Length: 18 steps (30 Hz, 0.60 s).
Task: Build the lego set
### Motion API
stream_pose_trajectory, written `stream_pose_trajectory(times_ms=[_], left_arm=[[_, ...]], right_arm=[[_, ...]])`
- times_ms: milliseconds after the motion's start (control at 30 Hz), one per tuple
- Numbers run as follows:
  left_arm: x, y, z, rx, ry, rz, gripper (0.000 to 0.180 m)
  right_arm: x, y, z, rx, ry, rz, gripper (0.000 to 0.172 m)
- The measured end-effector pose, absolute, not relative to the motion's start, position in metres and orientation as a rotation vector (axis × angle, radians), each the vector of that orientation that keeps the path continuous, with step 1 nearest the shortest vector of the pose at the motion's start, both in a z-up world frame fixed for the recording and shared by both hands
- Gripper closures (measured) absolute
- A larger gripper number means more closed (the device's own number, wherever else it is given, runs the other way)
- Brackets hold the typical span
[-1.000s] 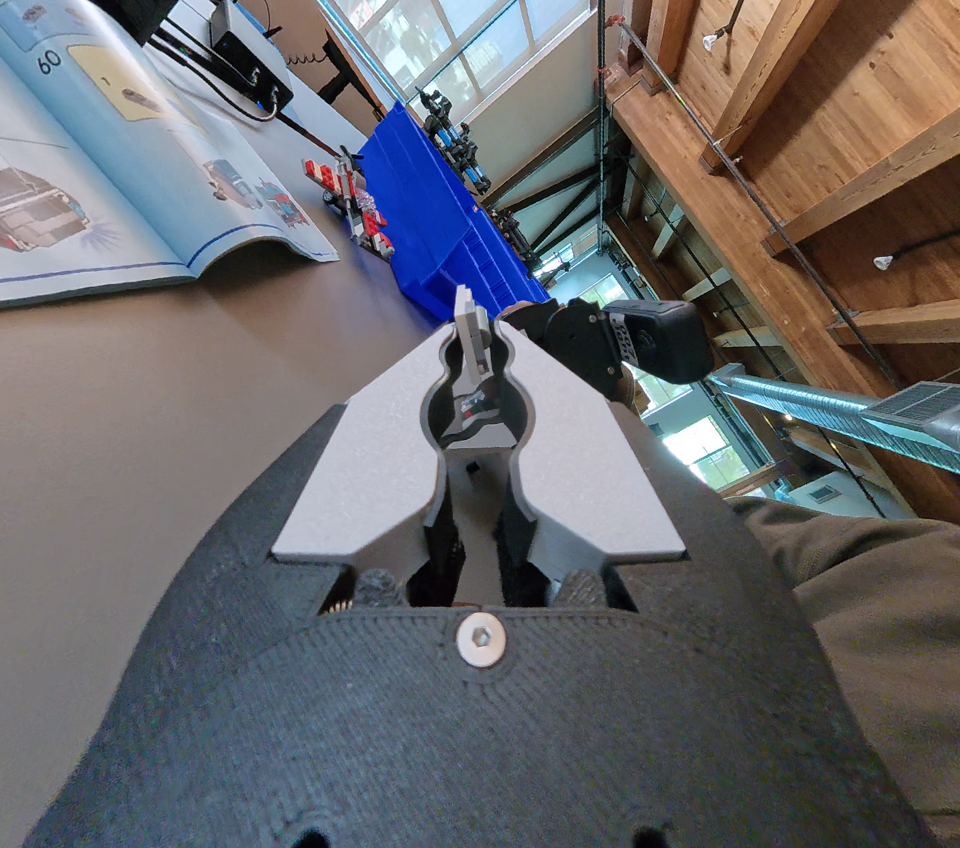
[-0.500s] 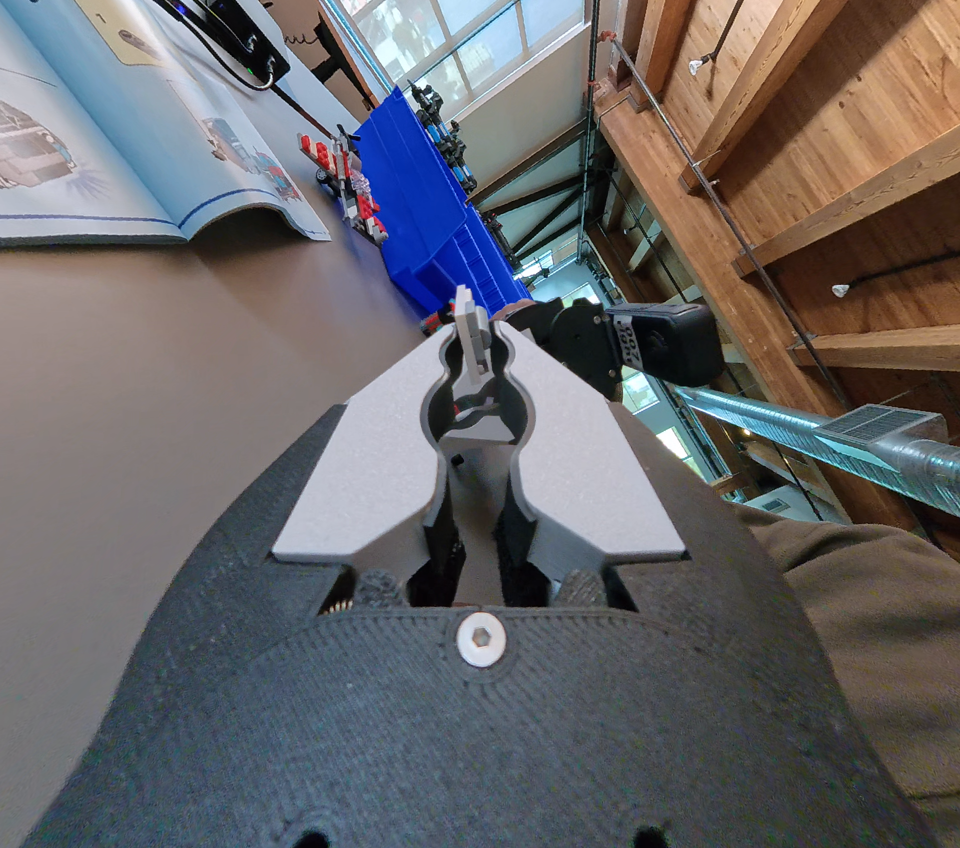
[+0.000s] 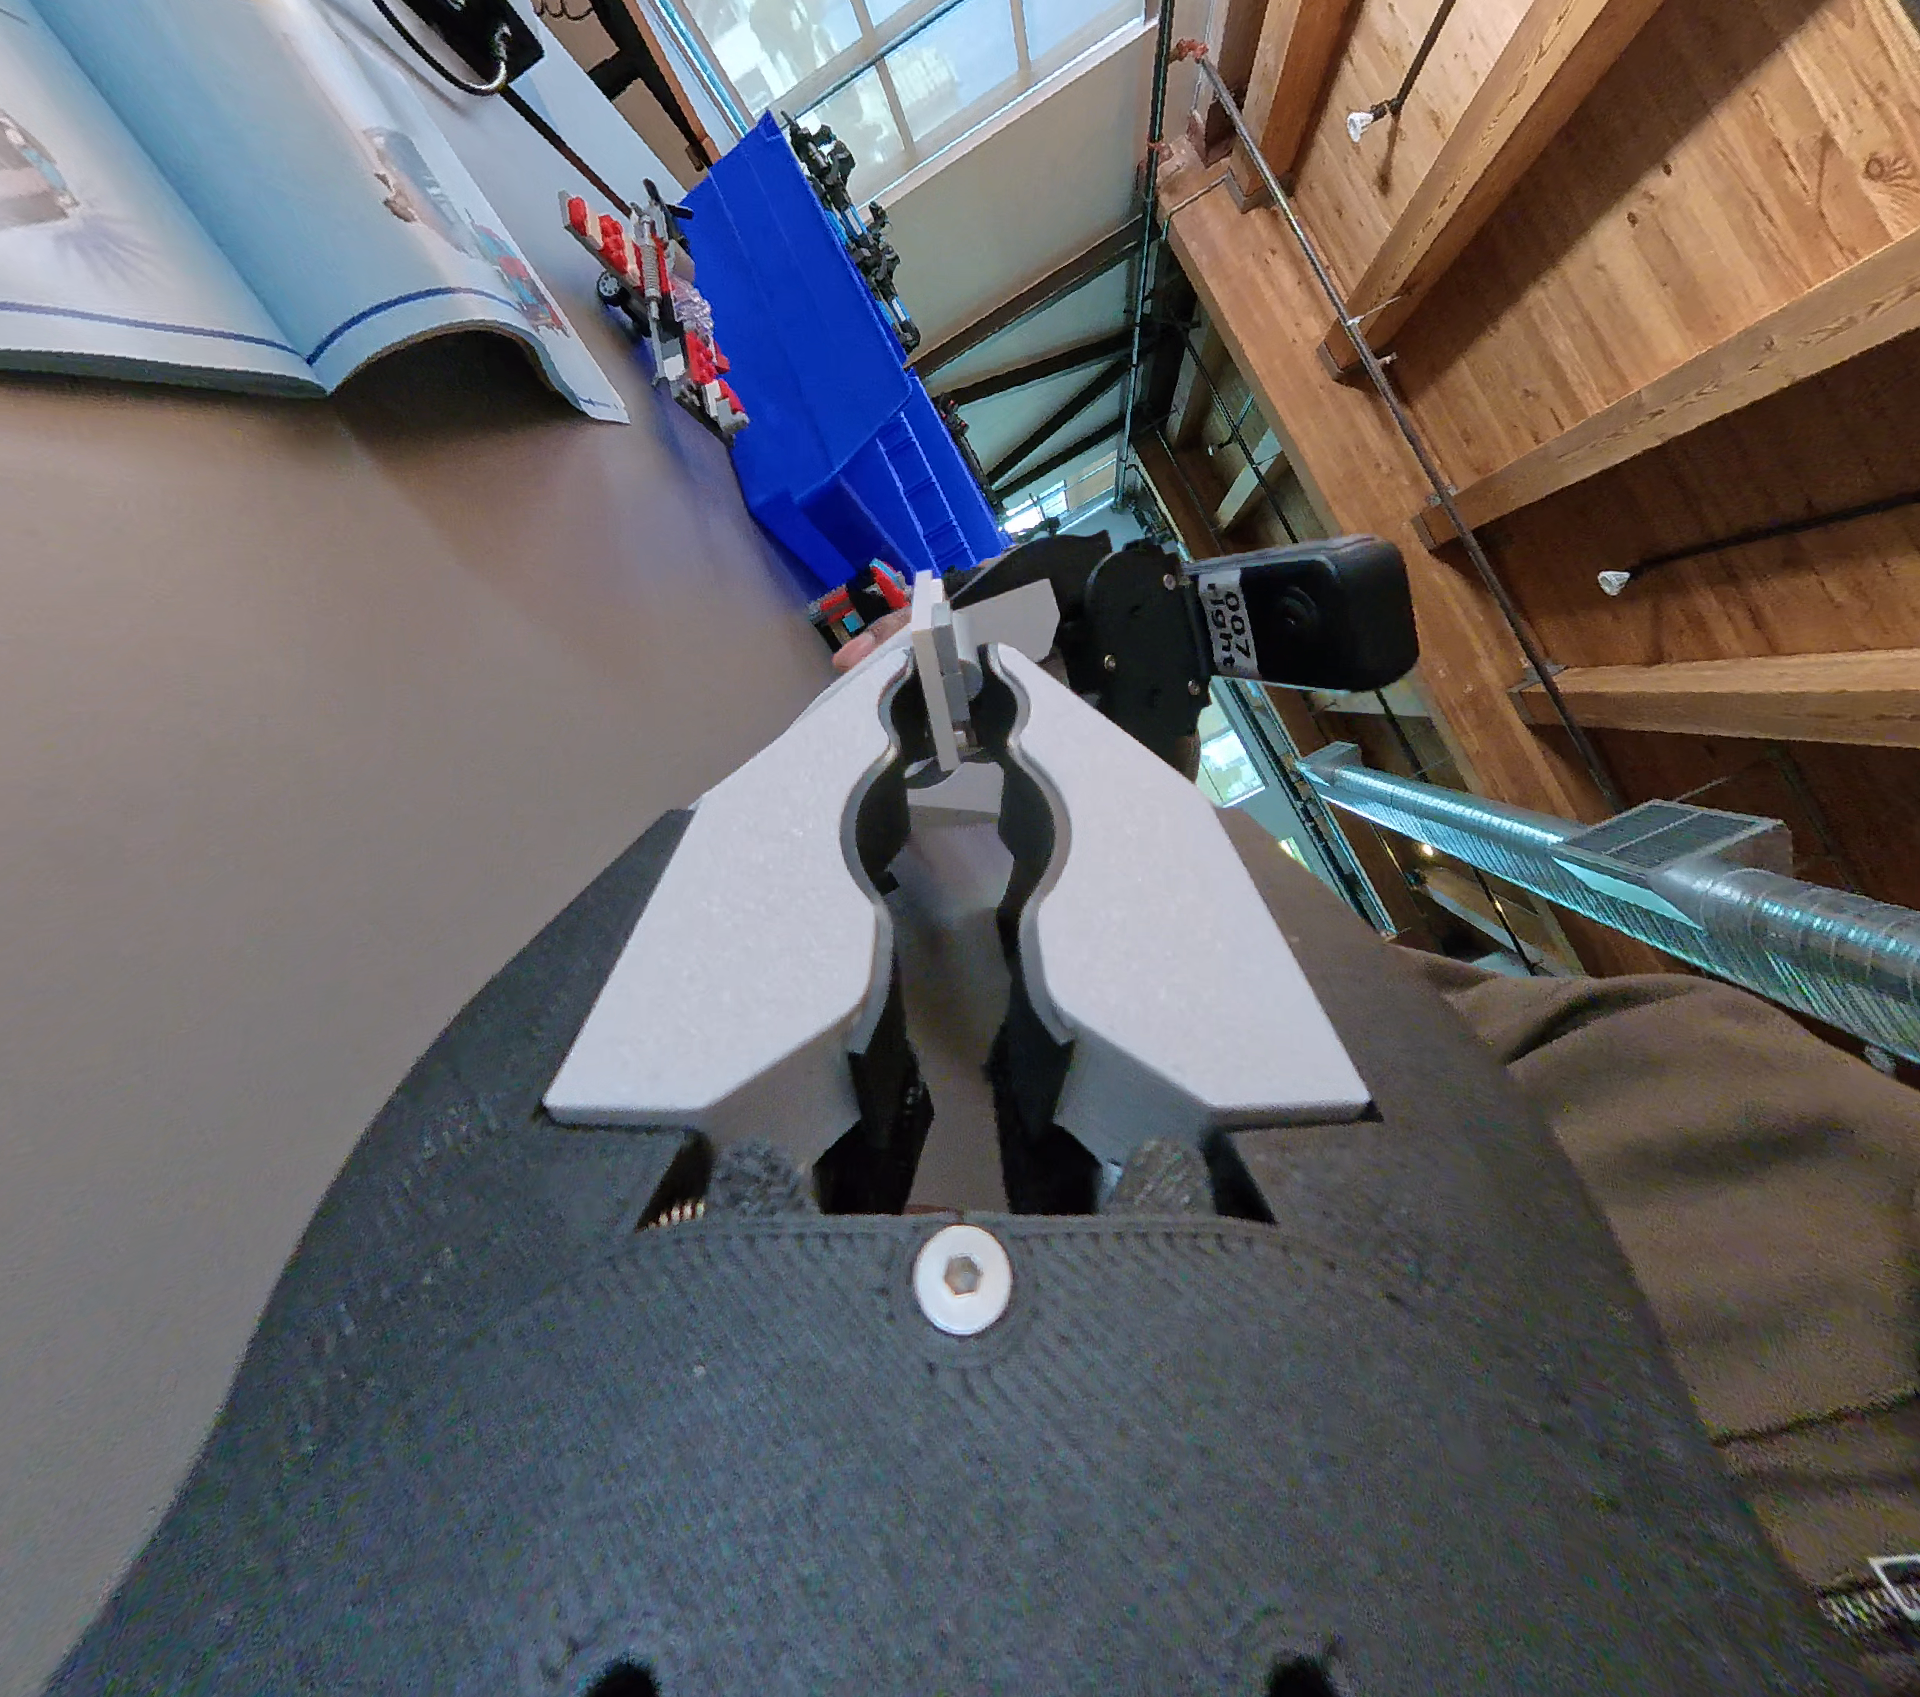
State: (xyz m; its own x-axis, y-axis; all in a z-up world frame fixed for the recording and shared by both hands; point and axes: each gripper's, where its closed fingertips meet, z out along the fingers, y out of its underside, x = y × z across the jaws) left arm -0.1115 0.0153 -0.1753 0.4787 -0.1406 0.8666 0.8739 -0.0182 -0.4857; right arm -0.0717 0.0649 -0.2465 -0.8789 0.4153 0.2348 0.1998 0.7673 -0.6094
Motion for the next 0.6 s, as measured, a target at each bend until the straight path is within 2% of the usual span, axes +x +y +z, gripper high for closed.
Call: stream_pose_trajectory(times_ms=[333,500,600], left_arm=[[-0.108,0.018,-0.179,-1.37,-0.712,-0.929,0.171],[-0.107,0.018,-0.179,-1.375,-0.711,-0.928,0.171],[-0.107,0.018,-0.18,-1.374,-0.713,-0.928,0.171]], right_arm=[[-0.073,0.066,-0.266,-0.492,-2.654,0.824,0.148],[-0.075,0.063,-0.268,-0.491,-2.65,0.821,0.163],[-0.075,0.061,-0.266,-0.506,-2.651,0.826,0.166]])
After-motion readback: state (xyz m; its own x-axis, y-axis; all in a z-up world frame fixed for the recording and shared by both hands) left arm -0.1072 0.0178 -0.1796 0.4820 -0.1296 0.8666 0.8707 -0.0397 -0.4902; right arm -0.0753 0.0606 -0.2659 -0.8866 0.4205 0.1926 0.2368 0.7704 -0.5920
